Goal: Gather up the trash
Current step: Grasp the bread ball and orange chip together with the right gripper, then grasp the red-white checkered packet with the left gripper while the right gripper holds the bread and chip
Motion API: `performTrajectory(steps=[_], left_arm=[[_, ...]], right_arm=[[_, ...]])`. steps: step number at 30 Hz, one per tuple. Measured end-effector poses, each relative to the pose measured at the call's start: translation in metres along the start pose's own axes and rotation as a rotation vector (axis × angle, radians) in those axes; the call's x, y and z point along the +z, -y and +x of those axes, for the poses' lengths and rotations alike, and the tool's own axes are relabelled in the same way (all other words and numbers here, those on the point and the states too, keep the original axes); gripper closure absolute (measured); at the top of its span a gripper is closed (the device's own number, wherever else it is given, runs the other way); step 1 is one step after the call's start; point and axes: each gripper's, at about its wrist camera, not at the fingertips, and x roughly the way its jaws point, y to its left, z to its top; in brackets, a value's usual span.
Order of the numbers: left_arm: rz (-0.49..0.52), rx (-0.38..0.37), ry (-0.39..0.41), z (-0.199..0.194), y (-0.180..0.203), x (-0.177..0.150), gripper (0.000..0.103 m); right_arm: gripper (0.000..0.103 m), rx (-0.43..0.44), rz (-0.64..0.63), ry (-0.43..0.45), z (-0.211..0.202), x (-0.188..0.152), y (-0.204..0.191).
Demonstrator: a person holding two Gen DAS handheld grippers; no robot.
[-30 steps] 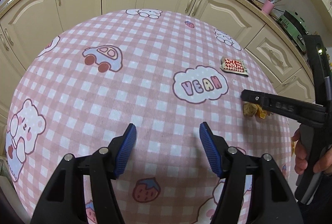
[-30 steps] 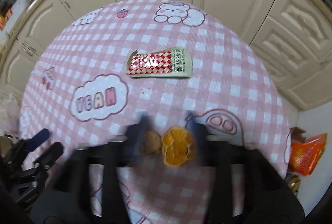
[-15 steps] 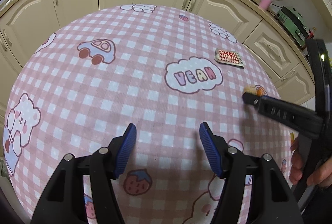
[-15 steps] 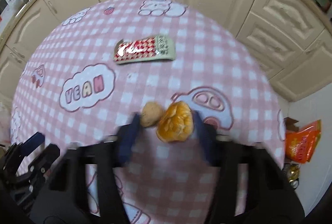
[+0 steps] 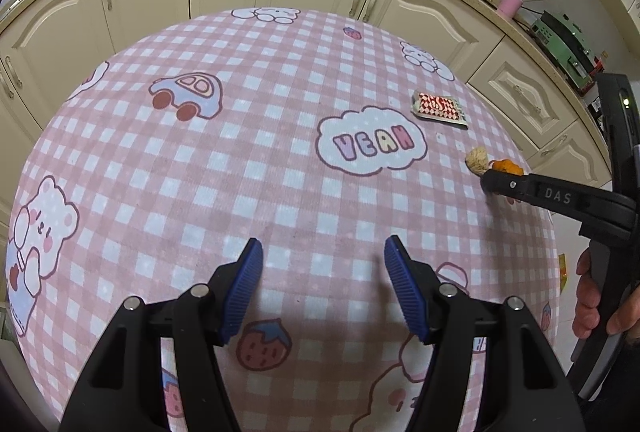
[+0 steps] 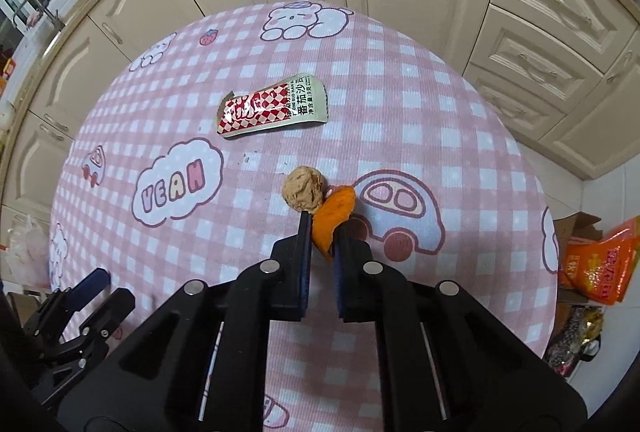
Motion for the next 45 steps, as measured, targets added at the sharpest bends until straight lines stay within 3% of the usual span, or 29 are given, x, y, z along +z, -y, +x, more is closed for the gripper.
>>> performTrajectory(steps=[13,14,15,16,19,22,24,25,29,40,45], left_arm=[[0.039,-0.006,-0.006,0.006,0.015,0.002,0.040],[0.039,-0.007,-0.007,0.006,0.015,0.002,0.040],[0.038,-0.010,-0.008,0.007,0.014,0.002,0.040],[0.034,-0.015,-0.010,0.007,0.013,0.002,0.040],[0.031,-0.019,-0.009,0.007,0.011,0.003,0.040],[0.028,-0.021,-0.008,0.007,0.008,0.003,0.040],[0.027,-0.021,-0.005,0.007,0.008,0.003,0.040],[0.028,-0.020,-0.004,0.007,0.009,0.003,0.040],[0.032,-0.011,0.001,0.006,0.010,0.002,0.040],[0.061,-0.039,-0.004,0.007,0.031,0.014,0.040],[0.078,-0.102,0.069,0.003,0.057,0.035,0.026]], right_arm=[[0.089,0.016,-0.007,0.054,-0.017,0.008,0.004],[0.072,0.012,-0.018,0.044,-0.013,0.010,0.001],[0.043,0.001,-0.024,0.031,-0.008,0.011,-0.001],[0.038,-0.013,-0.020,0.036,-0.005,0.012,-0.001],[0.039,-0.030,-0.027,0.048,0.001,0.014,-0.003],[0.049,-0.042,-0.032,0.038,0.009,0.014,-0.003],[0.072,-0.070,-0.065,0.043,0.009,0.013,-0.008],[0.076,-0.054,-0.074,0.042,0.009,0.012,-0.011],[0.077,-0.073,-0.094,0.035,0.010,0.014,-0.016],[0.077,0.005,-0.029,0.069,-0.021,0.007,0.011],[0.077,0.013,-0.003,0.089,-0.037,0.004,0.035]])
